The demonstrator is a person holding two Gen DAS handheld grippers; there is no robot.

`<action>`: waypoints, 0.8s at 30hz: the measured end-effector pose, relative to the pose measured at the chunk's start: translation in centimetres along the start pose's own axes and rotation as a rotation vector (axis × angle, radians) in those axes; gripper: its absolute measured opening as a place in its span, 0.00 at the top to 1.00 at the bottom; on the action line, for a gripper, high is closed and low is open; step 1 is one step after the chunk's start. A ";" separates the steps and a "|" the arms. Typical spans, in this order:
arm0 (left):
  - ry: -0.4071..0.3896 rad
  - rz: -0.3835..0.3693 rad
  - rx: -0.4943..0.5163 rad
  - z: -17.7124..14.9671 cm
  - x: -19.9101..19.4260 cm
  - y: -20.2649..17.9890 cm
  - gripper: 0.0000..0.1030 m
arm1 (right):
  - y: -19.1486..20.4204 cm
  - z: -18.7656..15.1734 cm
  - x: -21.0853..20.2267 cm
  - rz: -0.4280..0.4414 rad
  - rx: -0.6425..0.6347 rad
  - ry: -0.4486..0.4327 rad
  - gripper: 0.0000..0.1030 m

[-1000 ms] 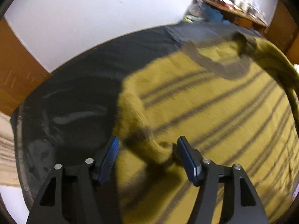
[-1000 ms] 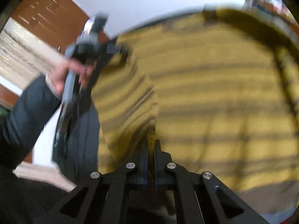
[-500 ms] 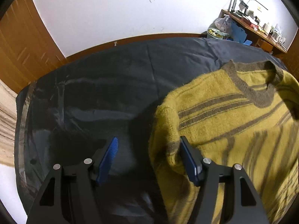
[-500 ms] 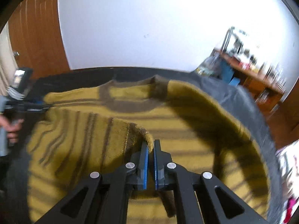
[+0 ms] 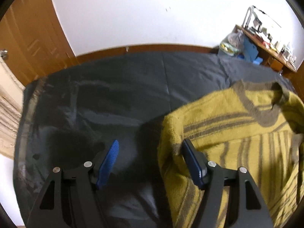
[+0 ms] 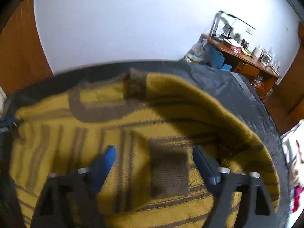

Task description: Fold clothes

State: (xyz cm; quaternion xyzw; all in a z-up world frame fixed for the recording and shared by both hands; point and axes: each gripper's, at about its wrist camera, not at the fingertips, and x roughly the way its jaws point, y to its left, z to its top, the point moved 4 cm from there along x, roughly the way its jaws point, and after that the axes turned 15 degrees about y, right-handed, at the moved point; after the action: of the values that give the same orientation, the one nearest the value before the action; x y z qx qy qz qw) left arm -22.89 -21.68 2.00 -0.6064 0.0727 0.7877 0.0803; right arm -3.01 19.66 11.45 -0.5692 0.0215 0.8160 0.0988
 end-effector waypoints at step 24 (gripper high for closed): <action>0.040 0.158 0.090 1.6 3.9 -3.0 0.21 | 6.4 1.2 8.5 0.075 -0.108 0.197 0.14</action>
State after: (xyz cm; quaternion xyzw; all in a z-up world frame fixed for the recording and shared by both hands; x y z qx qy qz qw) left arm -24.74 -18.28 -1.45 -0.6103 0.1575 0.7752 0.0437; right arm -8.19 14.72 3.41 -0.6498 0.0084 0.7592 0.0348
